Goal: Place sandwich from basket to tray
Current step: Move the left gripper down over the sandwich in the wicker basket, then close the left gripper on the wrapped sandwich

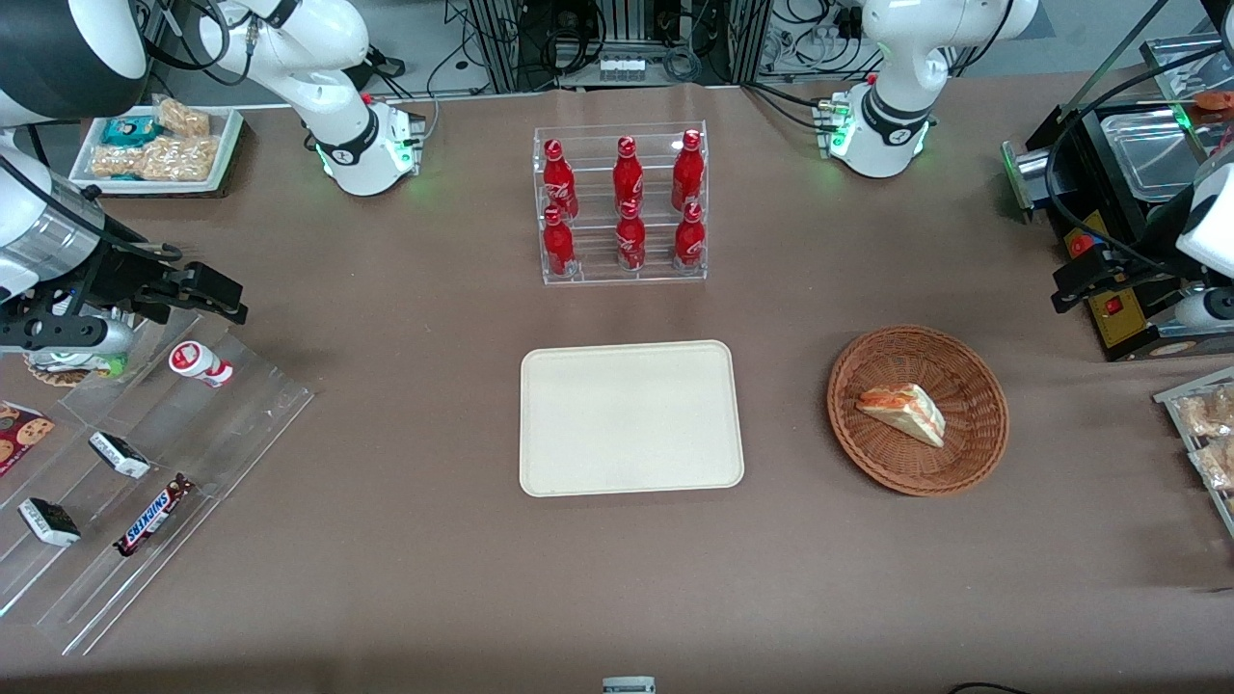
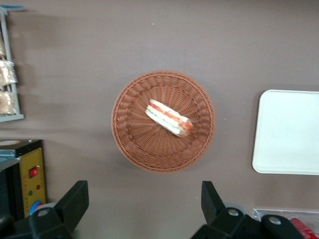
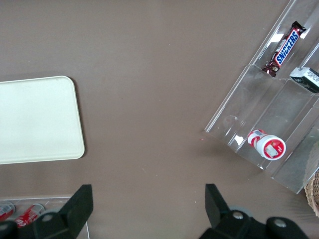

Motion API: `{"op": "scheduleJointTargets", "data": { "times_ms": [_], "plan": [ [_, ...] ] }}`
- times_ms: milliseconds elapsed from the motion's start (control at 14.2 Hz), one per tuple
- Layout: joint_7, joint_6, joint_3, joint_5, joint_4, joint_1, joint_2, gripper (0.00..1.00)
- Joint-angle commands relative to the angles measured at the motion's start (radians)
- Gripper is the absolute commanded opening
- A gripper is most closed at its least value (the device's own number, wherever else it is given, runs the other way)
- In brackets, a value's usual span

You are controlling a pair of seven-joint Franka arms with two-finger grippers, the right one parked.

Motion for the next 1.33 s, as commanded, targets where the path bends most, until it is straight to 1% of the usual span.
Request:
{"op": "scheduleJointTargets", "data": {
  "times_ms": [0,140,211,281,421,561,632,772,842,1053,1193,1263],
  "plan": [
    [0.011,-0.058,0.022,-0.013,0.020,-0.003,0.000,1.00],
    [-0.003,-0.041,0.022,0.015,0.009,-0.008,0.029,1.00],
    [-0.006,-0.024,0.020,0.024,-0.009,-0.011,0.064,1.00],
    [-0.009,0.023,0.017,0.045,-0.053,-0.021,0.101,1.00],
    [-0.087,0.194,0.016,0.058,-0.189,-0.049,0.149,1.00],
    [-0.234,0.357,0.016,0.058,-0.283,-0.069,0.187,1.00],
    [-0.335,0.412,0.016,0.058,-0.294,-0.087,0.211,1.00],
    [-0.604,0.498,0.016,0.058,-0.294,-0.123,0.280,1.00],
    [-0.685,0.535,0.016,0.058,-0.300,-0.130,0.299,1.00],
    [-0.806,0.650,0.014,0.055,-0.368,-0.133,0.321,1.00],
    [-0.914,0.666,0.016,0.058,-0.383,-0.141,0.356,1.00],
    [-0.919,0.663,0.017,0.059,-0.399,-0.149,0.359,1.00]
  ]
}}
